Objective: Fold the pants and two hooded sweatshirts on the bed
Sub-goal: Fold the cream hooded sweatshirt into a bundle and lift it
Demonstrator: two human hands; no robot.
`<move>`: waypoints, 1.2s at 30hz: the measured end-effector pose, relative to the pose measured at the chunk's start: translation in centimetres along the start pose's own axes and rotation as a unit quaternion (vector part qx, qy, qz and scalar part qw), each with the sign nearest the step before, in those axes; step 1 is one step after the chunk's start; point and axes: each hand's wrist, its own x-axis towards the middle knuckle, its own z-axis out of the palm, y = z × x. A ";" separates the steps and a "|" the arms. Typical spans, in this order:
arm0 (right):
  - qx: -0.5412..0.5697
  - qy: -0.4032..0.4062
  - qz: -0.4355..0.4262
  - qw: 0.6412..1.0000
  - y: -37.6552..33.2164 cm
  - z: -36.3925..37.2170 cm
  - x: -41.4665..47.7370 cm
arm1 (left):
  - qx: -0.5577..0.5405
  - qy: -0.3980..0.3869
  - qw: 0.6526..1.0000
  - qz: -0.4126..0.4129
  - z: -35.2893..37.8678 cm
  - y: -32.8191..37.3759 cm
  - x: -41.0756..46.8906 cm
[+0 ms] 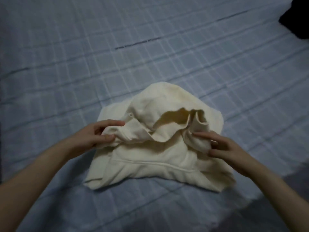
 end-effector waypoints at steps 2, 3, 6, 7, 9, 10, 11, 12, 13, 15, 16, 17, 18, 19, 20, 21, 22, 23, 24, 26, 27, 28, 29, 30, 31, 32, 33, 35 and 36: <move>-0.011 0.023 0.013 1.000 0.7 1.4 0.4 | 0.009 -0.001 1.000 0.002 0.8 -0.8 0.3; -0.013 0.038 0.017 0.999 0.8 1.8 0.6 | 0.010 0.005 1.000 0.004 1.0 -1.0 0.5; -0.010 0.058 -0.001 0.998 0.2 2.1 0.6 | 0.014 0.012 1.000 0.013 1.0 -0.8 0.8; -0.023 0.056 -0.017 0.998 -0.2 2.1 0.3 | 0.016 0.010 1.000 0.022 0.8 -0.7 0.7; -0.077 0.044 -0.036 0.995 -0.8 2.1 -0.4 | 0.021 0.003 0.999 0.043 0.3 -0.7 -0.1; -0.116 0.030 -0.036 0.992 -1.0 2.1 -0.9 | 0.037 -0.004 0.998 0.052 0.1 -0.5 -0.7; -0.161 0.007 -0.030 0.986 -1.2 1.9 -1.5 | 0.081 -0.020 0.995 0.060 -0.3 -0.4 -1.3; -0.205 -0.025 -0.020 0.978 -1.4 1.7 -2.2 | 0.145 -0.055 0.986 0.060 -0.8 -0.2 -2.0; -0.240 -0.051 -0.009 0.969 -1.8 1.3 -2.8 | 0.224 -0.098 0.968 0.052 -1.4 0.2 -2.6; -0.260 -0.021 -0.022 0.965 -3.3 0.2 -3.7 | 0.323 -0.123 0.937 0.051 -2.4 1.9 -3.7; -0.236 0.048 -0.052 0.969 -4.3 -0.3 -3.7 | 0.327 -0.080 0.939 0.074 -2.4 3.1 -3.9; -0.195 0.135 -0.085 0.968 -5.0 -0.7 -3.2 | 0.312 -0.004 0.944 0.110 -2.2 4.2 -3.8; -0.167 0.218 -0.113 0.955 -5.5 -1.0 -2.2 | 0.297 0.082 0.938 0.159 -1.5 5.2 -3.4; -0.163 0.277 -0.123 0.939 -5.7 -0.8 -0.7 | 0.311 0.156 0.914 0.209 -0.1 5.9 -2.5; -0.169 0.301 -0.116 0.931 -5.7 -0.2 1.1 | 0.355 0.193 0.881 0.245 1.6 6.4 -1.3; -0.170 0.303 -0.094 0.933 -5.2 0.6 3.0 | 0.405 0.201 0.854 0.256 3.6 6.4 0.1; -0.160 0.293 -0.067 0.940 -4.5 1.6 4.7 | 0.447 0.186 0.842 0.237 5.5 5.8 1.4; -0.148 0.276 -0.047 0.949 -3.7 2.8 6.0 | 0.490 0.170 0.832 0.198 7.2 4.9 2.4; -0.141 0.255 -0.040 0.956 -2.6 3.9 6.9 | 0.527 0.155 0.821 0.157 8.3 3.4 3.3; -0.155 0.208 -0.048 0.965 -0.3 6.1 7.2 | 0.593 0.135 0.785 0.118 9.1 -0.5 4.3; -0.171 0.189 -0.062 0.965 0.7 7.0 6.9 | 0.619 0.132 0.765 0.123 9.0 -2.0 4.4; -0.189 0.182 -0.079 0.962 1.5 7.8 6.4 | 0.630 0.129 0.755 0.131 8.8 -2.8 4.4; -0.202 0.192 -0.097 0.956 2.1 8.3 5.9 | 0.625 0.126 0.758 0.136 8.6 -3.0 4.3; -0.196 0.217 -0.109 0.950 2.6 8.6 5.4 | 0.611 0.126 0.769 0.142 8.6 -2.9 4.2; -0.169 0.255 -0.113 0.945 2.8 8.9 4.9 | 0.586 0.132 0.784 0.153 8.7 -2.7 3.9; -0.115 0.294 -0.104 0.943 2.9 9.2 4.5 | 0.560 0.147 0.798 0.167 8.9 -2.5 3.4; -0.039 0.323 -0.087 0.942 2.9 9.6 4.1 | 0.537 0.169 0.806 0.186 9.3 -2.5 2.6; 0.116 0.348 -0.056 0.929 2.9 10.4 3.4 | 0.502 0.199 0.810 0.229 10.2 -2.8 0.9; 0.155 0.356 -0.045 0.921 3.1 10.7 3.1 | 0.496 0.198 0.810 0.242 10.8 -3.2 0.2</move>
